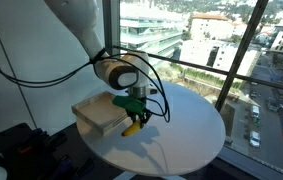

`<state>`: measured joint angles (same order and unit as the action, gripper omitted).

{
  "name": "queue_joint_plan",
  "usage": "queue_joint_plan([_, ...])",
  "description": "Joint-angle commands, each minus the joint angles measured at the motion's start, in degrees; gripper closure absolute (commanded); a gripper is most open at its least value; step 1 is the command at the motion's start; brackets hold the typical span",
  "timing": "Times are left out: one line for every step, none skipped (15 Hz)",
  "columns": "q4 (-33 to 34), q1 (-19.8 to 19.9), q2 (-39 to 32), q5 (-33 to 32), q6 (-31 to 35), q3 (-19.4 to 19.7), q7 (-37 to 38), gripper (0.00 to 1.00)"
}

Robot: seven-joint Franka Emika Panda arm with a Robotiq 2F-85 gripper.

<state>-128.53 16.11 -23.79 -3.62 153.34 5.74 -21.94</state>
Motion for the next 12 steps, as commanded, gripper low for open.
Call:
queue_joint_plan([-0.22, 2.18, -0.84, 1.45, 1.87, -1.71, -3.03, 0.84])
queue_joint_plan([-0.23, 2.54, -1.15, 1.47, 2.09, -1.93, -3.4, 0.84])
queue_joint_plan([-0.26, 2.94, -1.45, 1.56, 2.3, -2.17, -3.74, 0.84])
queue_joint_plan([-0.24, 3.33, -1.75, 1.62, 2.47, -2.44, -4.04, 0.84])
queue_joint_plan([-0.2, 3.73, -2.15, 1.67, 2.59, -2.72, -4.31, 0.84])
queue_joint_plan([-0.11, 4.05, -2.56, 1.62, 2.6, -2.89, -4.48, 0.84])
queue_joint_plan([-0.05, 4.59, -2.94, 1.87, 2.65, -3.26, -4.96, 0.84])
queue_joint_plan([0.03, 4.98, -3.35, 1.97, 2.63, -3.52, -5.21, 0.84])
queue_joint_plan([0.14, 5.35, -3.85, 2.1, 2.59, -3.8, -5.54, 0.84])
queue_joint_plan([0.23, 5.84, -4.27, 2.53, 2.5, -4.19, -6.09, 0.84])
queue_joint_plan([0.33, 6.22, -4.71, 2.85, 2.42, -4.43, -6.41, 0.84])
queue_joint_plan([0.43, 6.58, -5.1, 3.13, 2.34, -4.68, -6.77, 0.84])
